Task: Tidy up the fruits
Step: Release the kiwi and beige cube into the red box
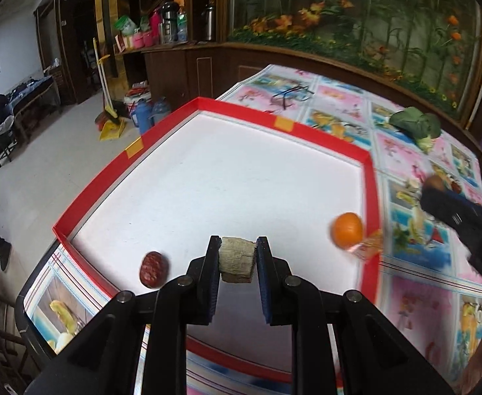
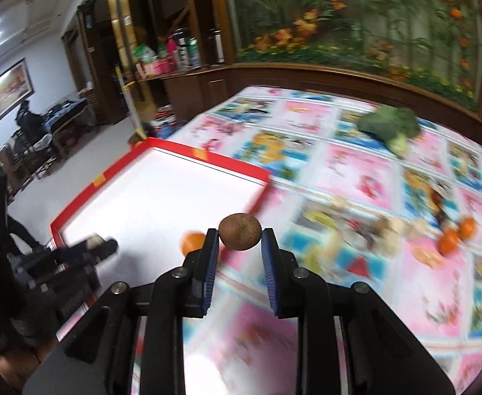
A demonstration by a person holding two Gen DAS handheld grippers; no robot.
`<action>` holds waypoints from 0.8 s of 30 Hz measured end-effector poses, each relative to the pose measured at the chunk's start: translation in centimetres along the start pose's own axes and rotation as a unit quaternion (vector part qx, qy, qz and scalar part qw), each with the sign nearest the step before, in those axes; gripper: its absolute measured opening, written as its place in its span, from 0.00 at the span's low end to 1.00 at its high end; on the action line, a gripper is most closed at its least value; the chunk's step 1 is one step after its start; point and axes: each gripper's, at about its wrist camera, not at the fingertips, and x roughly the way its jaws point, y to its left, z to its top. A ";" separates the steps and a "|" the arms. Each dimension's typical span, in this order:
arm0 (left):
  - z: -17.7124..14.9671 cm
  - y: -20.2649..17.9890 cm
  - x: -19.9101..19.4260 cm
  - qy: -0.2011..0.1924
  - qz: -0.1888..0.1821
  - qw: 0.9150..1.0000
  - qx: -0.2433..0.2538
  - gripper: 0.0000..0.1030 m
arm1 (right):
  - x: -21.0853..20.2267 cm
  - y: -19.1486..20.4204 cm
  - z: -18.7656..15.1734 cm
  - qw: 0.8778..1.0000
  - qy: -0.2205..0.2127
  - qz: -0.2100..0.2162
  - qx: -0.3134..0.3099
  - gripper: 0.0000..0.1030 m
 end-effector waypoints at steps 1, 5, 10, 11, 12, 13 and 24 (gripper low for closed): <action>0.0 0.2 0.2 0.002 0.001 1.000 -0.001 0.18 | 0.8 0.5 0.5 1.000 0.004 0.002 -0.005 0.28; 0.2 0.9 0.6 0.007 0.006 1.000 -0.004 0.18 | 4.4 2.0 2.6 1.000 0.023 0.017 -0.009 0.28; 0.1 1.6 1.0 0.012 0.008 1.000 -0.008 0.18 | 8.3 3.1 3.7 0.998 0.053 0.022 -0.018 0.28; 0.1 1.7 1.0 0.011 0.009 1.000 -0.008 0.18 | 8.7 3.3 3.7 0.998 0.057 0.023 -0.019 0.28; 0.2 1.7 1.0 0.010 0.011 1.000 -0.007 0.18 | 9.2 3.4 3.8 0.998 0.060 0.024 -0.019 0.28; 0.2 1.8 1.1 0.011 0.011 1.000 -0.007 0.18 | 9.5 3.4 3.8 0.997 0.064 0.025 -0.018 0.28; 0.0 3.1 0.4 0.013 0.034 0.998 -0.042 0.52 | 9.9 3.1 3.9 0.996 0.078 0.028 -0.012 0.59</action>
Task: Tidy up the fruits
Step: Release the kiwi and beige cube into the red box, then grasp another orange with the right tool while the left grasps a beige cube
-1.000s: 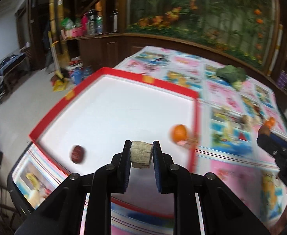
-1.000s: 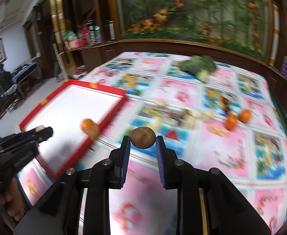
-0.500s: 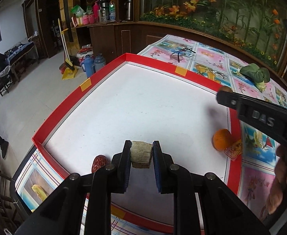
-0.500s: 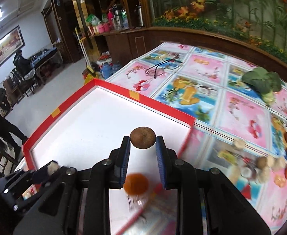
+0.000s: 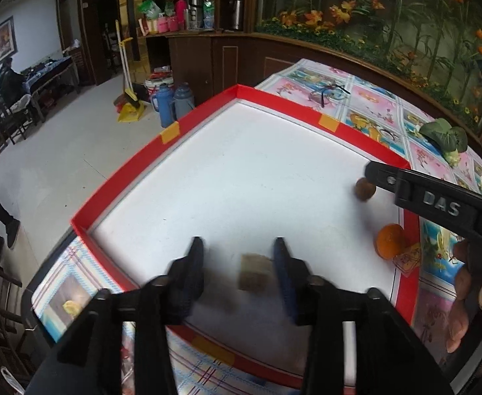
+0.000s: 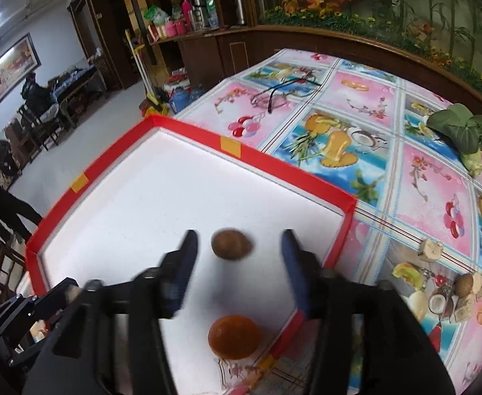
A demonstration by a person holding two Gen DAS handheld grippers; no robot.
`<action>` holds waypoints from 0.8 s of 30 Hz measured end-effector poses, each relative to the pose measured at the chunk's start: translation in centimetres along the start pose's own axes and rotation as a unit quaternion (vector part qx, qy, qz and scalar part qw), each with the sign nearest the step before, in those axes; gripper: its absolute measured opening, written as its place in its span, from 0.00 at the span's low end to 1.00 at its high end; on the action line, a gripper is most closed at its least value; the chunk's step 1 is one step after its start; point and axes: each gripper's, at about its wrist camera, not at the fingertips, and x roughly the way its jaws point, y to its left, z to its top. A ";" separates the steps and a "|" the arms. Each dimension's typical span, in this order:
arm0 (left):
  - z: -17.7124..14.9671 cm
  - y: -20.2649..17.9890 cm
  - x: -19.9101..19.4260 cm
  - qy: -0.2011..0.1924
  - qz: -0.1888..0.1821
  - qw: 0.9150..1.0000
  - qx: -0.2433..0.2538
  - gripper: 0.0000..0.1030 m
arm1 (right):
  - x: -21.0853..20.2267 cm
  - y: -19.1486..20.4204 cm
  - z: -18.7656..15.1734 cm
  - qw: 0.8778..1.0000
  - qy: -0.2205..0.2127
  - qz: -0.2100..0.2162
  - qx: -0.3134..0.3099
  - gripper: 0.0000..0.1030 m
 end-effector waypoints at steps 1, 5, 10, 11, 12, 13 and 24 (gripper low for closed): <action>-0.1 0.1 -0.5 -0.008 0.006 1.000 -0.001 0.60 | -0.4 -0.1 -0.1 1.000 -0.004 -0.002 0.002 0.61; -0.2 0.7 -2.4 -0.035 0.013 0.999 -0.013 0.70 | -4.2 -1.8 -1.1 0.999 -0.035 0.001 0.020 0.62; -0.5 1.1 -4.0 -0.068 0.026 0.996 -0.051 0.80 | -10.8 -6.7 -4.8 0.994 -0.087 -0.031 0.066 0.83; -0.6 1.0 -4.1 -0.068 0.026 0.996 -0.056 0.80 | -11.6 -7.6 -5.6 0.992 -0.091 -0.039 0.072 0.88; -0.6 0.7 -4.1 -0.066 0.025 0.996 -0.060 0.80 | -12.7 -9.1 -6.8 0.991 -0.091 -0.054 0.081 0.90; -0.7 0.3 -4.1 -0.063 0.021 0.996 -0.065 0.81 | -13.5 -10.2 -7.9 0.990 -0.088 -0.067 0.089 0.91; -2.6 -10.8 -5.0 -0.055 -0.068 0.995 0.044 0.81 | -18.2 -23.4 -16.0 0.963 -0.076 -0.156 0.206 0.91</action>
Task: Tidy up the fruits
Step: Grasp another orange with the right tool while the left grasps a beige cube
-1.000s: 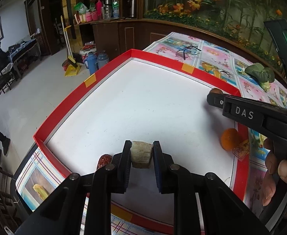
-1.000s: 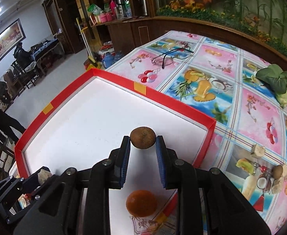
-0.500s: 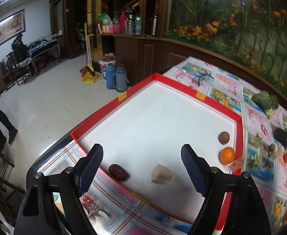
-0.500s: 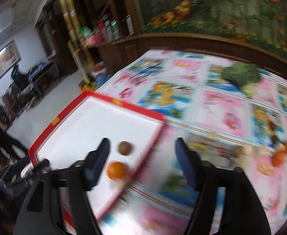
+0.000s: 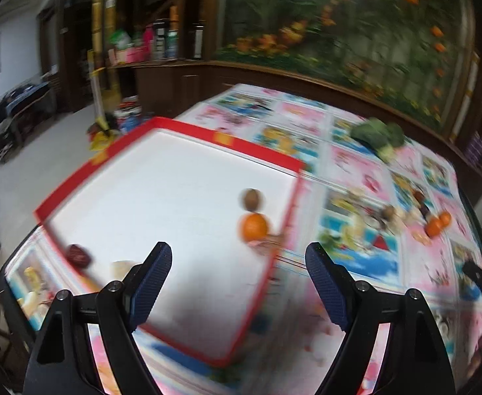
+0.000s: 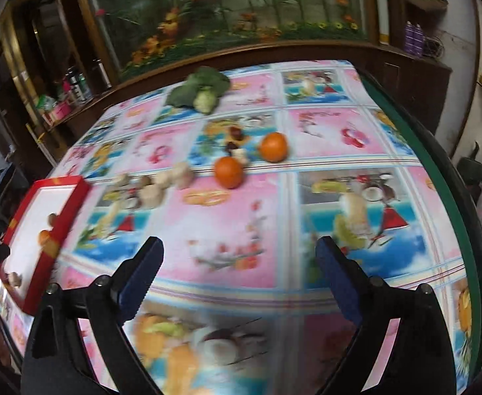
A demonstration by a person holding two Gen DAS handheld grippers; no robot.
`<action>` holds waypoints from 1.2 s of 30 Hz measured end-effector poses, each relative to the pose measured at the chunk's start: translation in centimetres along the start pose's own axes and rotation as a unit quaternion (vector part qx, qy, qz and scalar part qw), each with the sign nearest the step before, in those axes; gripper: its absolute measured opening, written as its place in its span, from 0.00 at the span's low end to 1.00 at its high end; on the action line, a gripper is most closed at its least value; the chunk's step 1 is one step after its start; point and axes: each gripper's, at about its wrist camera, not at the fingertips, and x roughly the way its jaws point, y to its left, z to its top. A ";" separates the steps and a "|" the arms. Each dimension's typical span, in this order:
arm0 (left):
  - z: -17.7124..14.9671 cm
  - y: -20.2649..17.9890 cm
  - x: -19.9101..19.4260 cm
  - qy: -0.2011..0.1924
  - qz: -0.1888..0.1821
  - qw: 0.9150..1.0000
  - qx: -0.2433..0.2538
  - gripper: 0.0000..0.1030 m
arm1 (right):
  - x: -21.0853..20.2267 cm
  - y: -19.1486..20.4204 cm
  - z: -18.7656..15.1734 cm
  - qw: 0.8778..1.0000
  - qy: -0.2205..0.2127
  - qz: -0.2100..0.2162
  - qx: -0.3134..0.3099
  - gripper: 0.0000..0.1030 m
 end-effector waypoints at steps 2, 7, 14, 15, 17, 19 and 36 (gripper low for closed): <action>-0.2 -2.5 0.5 0.002 -0.018 0.999 0.029 0.81 | 0.9 -0.1 0.5 1.000 -0.002 0.001 -0.013 0.83; -0.6 -6.9 2.7 0.031 -0.052 0.995 0.077 0.81 | 5.1 1.4 3.0 1.000 0.014 0.001 -0.026 0.71; -0.1 -10.0 5.2 0.049 -0.073 0.993 0.083 0.81 | 8.8 2.0 4.9 0.999 0.028 -0.025 -0.032 0.61; -0.1 -10.6 5.6 0.051 -0.076 0.992 0.084 0.81 | 9.1 2.0 4.9 0.999 0.032 -0.027 -0.032 0.54; 0.1 -12.0 6.3 0.053 -0.079 0.992 0.087 0.81 | 9.6 1.8 4.9 0.999 0.039 -0.019 -0.027 0.33; 0.1 -13.7 6.9 0.056 -0.087 0.990 0.097 0.81 | 9.1 1.8 4.6 0.998 0.038 -0.028 -0.029 0.33; 0.1 -19.7 9.5 0.071 -0.075 0.983 0.152 0.25 | 2.4 -1.7 1.3 1.000 -0.004 0.001 0.008 0.33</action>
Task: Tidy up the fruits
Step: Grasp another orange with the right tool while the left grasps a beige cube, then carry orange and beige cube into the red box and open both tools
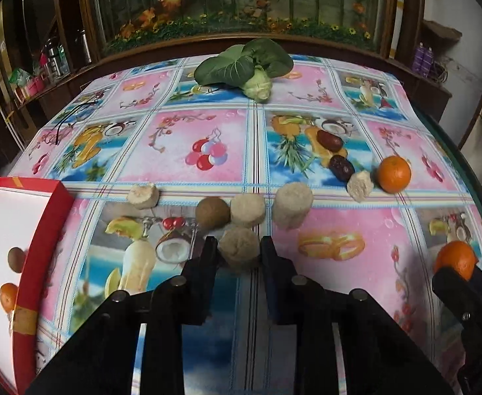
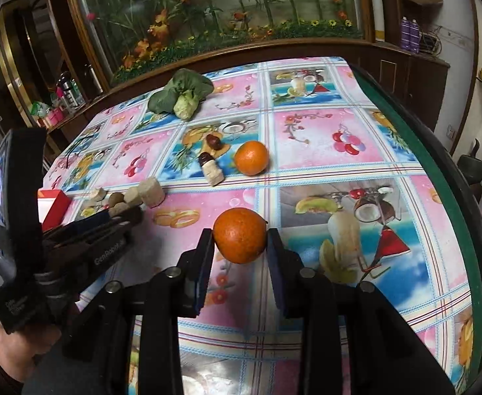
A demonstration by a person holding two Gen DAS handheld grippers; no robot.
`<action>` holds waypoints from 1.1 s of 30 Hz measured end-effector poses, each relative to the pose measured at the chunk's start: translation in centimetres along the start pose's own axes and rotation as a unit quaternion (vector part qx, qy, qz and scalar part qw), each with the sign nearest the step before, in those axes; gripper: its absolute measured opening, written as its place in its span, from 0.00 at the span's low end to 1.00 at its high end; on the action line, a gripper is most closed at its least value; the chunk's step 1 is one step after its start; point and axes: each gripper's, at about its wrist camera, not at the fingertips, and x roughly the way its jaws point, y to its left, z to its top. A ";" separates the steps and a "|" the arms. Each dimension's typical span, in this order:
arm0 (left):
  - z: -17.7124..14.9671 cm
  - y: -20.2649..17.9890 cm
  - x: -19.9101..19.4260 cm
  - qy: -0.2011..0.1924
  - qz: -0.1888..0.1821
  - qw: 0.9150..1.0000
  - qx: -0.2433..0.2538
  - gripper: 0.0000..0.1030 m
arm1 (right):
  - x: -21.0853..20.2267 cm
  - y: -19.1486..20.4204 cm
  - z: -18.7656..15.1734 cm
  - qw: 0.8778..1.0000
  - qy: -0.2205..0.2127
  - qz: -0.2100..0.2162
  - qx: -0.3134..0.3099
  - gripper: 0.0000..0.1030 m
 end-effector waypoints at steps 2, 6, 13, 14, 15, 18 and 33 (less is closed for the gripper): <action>-0.7 0.2 -0.6 0.004 -0.005 1.000 0.001 0.25 | -0.3 0.3 -0.2 1.000 0.000 0.000 -0.007 0.33; -2.6 1.0 -2.1 0.011 -0.011 1.000 0.003 0.25 | -1.3 0.7 -1.4 1.000 0.003 -0.002 -0.017 0.33; -6.5 3.3 -6.1 0.019 -0.044 0.999 -0.003 0.25 | -3.3 1.5 -4.8 0.999 0.017 -0.009 -0.036 0.33; -6.9 3.6 -6.6 0.018 -0.049 0.999 -0.004 0.25 | -3.6 1.7 -5.2 0.999 0.018 -0.009 -0.038 0.33; -7.4 4.1 -7.4 0.016 -0.055 0.998 -0.005 0.25 | -3.8 1.9 -5.7 0.999 0.020 -0.009 -0.042 0.33; -8.3 5.2 -8.9 0.008 -0.062 0.998 -0.008 0.25 | -4.6 2.7 -6.5 0.998 0.021 -0.010 -0.050 0.33; -9.0 17.3 -13.1 -0.051 -0.006 0.992 -0.117 0.24 | -6.4 10.7 -7.1 0.993 0.007 0.028 -0.113 0.33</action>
